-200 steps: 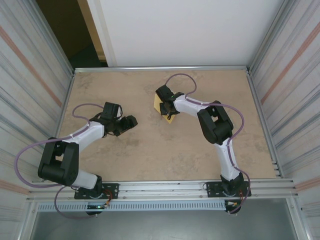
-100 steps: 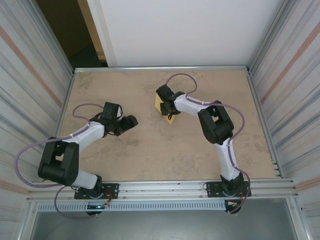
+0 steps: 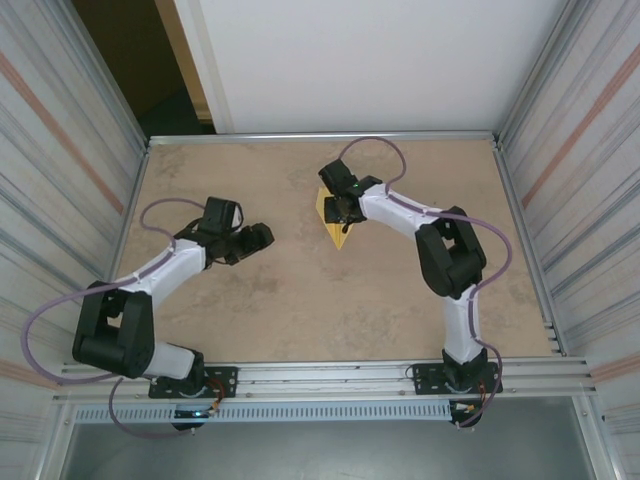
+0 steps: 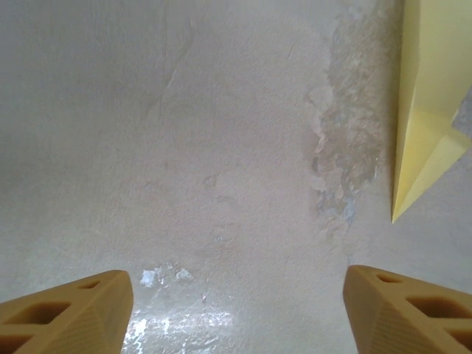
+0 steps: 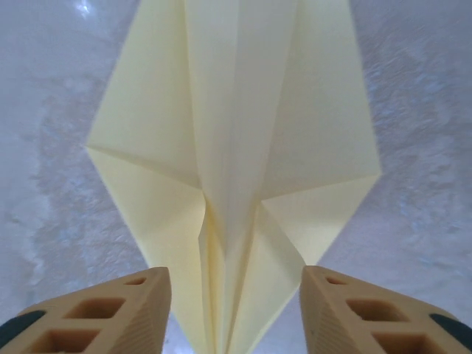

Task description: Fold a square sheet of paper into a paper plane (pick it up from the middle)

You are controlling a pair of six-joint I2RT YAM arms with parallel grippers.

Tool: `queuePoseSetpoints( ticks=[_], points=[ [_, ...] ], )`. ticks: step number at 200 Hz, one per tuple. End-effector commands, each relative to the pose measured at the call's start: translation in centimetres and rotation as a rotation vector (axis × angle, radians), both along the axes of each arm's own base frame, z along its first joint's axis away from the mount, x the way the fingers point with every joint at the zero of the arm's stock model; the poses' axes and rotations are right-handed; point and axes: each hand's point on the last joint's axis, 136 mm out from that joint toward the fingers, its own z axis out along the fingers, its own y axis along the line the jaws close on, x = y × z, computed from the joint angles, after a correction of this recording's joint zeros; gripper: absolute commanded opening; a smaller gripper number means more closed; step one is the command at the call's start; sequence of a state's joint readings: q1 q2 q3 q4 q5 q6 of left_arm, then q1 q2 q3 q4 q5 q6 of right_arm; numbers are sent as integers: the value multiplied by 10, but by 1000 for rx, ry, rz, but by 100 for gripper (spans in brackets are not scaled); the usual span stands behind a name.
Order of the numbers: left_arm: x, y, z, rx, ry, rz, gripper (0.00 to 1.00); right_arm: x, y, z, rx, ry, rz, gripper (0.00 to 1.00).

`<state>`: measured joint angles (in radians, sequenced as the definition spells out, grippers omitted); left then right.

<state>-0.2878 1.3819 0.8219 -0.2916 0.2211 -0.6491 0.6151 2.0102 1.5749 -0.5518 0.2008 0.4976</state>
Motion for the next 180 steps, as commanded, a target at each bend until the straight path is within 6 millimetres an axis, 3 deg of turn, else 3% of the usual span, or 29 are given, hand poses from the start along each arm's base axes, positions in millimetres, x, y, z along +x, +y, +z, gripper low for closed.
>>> queuePoseSetpoints(
  ticks=[1, 18, 41, 43, 58, 59, 70, 80, 102, 124, 146, 180],
  points=[
    [10, 20, 40, 88, -131, 32, 83, -3, -29, 61, 27, -126, -78, 56],
    [12, 36, 57, 156, -216, 70, 90, -8, -60, 92, 33, -214, -141, 64],
    [12, 64, 76, 243, -325, 148, 97, -24, -117, 118, 47, -307, -246, 73],
    [11, 67, 77, 249, -333, 155, 97, -24, -123, 128, 59, -332, -259, 74],
    [7, 88, 84, 301, -390, 218, 99, -38, -165, 134, 39, -393, -329, 83],
    [7, 89, 84, 306, -392, 223, 99, -40, -167, 128, 29, -383, -329, 84],
    [3, 107, 86, 356, -430, 279, 99, -51, -199, 136, -1, -442, -401, 100],
    [-1, 121, 88, 403, -465, 326, 99, -62, -225, 137, -24, -480, -454, 99],
    [-11, 151, 82, 489, -478, 412, 99, -83, -278, 125, -51, -517, -582, 99],
    [-12, 166, 79, 583, -572, 447, 99, -97, -315, 97, -38, -533, -688, 99],
    [-7, 167, 75, 633, -672, 420, 99, -104, -332, 71, -25, -561, -729, 99],
    [4, 167, 45, 662, -666, 329, 99, -99, -340, 45, -100, -596, -697, 99]
  ],
)
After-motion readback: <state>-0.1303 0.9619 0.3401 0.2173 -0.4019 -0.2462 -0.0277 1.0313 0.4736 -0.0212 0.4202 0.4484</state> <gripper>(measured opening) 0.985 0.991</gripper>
